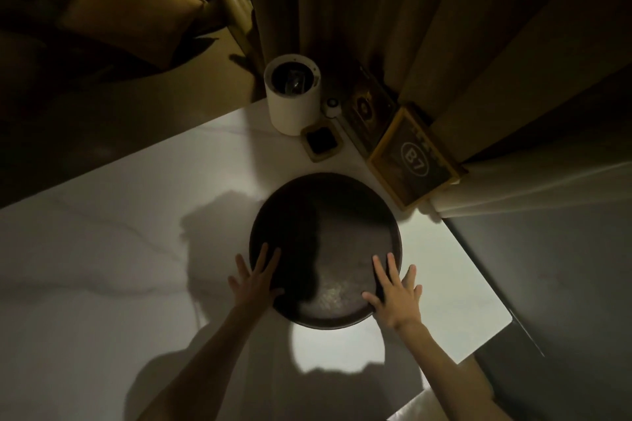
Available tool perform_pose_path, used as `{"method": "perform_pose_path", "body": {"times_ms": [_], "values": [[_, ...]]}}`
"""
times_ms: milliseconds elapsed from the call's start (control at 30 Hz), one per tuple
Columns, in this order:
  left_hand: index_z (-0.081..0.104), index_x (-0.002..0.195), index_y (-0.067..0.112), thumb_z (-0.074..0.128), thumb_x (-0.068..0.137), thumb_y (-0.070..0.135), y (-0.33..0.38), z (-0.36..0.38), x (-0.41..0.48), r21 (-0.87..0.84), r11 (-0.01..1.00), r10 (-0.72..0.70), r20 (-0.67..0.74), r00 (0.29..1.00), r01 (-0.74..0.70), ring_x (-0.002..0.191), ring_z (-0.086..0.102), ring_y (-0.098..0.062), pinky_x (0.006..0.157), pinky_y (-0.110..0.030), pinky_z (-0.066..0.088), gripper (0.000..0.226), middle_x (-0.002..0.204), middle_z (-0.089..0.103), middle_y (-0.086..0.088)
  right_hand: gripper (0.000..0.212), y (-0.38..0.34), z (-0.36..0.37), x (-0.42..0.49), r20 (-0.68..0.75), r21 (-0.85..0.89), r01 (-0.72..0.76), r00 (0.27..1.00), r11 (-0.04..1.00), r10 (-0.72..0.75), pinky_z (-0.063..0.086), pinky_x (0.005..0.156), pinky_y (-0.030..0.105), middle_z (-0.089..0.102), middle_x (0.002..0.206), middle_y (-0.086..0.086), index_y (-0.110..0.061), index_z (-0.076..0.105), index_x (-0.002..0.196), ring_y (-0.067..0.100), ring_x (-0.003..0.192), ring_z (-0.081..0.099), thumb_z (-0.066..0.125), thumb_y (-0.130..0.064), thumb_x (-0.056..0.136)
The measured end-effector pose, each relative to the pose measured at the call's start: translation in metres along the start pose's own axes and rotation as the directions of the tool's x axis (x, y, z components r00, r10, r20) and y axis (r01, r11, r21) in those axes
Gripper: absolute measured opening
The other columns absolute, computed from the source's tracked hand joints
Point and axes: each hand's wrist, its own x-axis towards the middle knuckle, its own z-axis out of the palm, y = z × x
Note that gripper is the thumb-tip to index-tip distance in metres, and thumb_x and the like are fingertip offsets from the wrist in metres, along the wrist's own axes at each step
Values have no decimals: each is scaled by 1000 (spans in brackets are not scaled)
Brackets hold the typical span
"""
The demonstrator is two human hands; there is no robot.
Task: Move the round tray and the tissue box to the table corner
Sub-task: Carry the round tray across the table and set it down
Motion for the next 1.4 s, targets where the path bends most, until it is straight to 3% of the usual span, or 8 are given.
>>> {"method": "perform_pose_path", "body": {"times_ms": [267, 567, 900, 1033, 1400], "values": [[-6, 144, 48, 60, 82, 52, -1, -5, 6, 71, 997, -15, -10, 1000, 16, 141, -4, -51, 102, -68, 30, 91, 158, -18, 15, 79, -12, -15, 5, 11, 65, -40, 999, 997, 40, 14, 115, 68, -16, 164, -5, -43, -8, 152, 45, 147, -11, 46, -53, 94], [-7, 143, 51, 59, 83, 53, 7, -9, 9, 50, 997, -50, -14, 999, 50, 140, -1, -52, 100, -68, 31, 89, 157, -19, 18, 82, -18, -28, 17, 41, 94, -95, 995, 991, 91, 22, 110, 71, -15, 164, -9, -47, -6, 151, 46, 147, -3, 53, -47, 94], [-9, 142, 51, 59, 83, 52, 9, -10, 9, -32, 999, -43, 9, 999, 43, 139, -18, -52, 102, -76, 21, 90, 157, -22, 15, 86, -20, -29, 13, 60, 119, -72, 996, 990, 65, 16, 108, 76, -16, 163, -10, -52, -7, 148, 45, 145, -17, 57, -51, 90], [-10, 141, 53, 58, 83, 53, 8, -13, 11, -29, 999, -42, 24, 999, 42, 140, -14, -52, 101, -75, 25, 90, 156, -23, 18, 97, -21, -33, 19, 114, 110, -82, 991, 991, 69, 13, 107, 76, -22, 162, -11, -51, -11, 148, 48, 144, -20, 62, -55, 85], [-11, 139, 57, 60, 82, 53, 8, -13, 19, -31, 998, -62, 21, 998, 62, 139, -10, -53, 99, -75, 28, 90, 155, -22, 22, 96, -26, -28, 25, 102, 157, -108, 990, 982, 92, 5, 106, 77, -25, 161, -10, -52, -11, 148, 48, 142, -26, 63, -49, 87]]}}
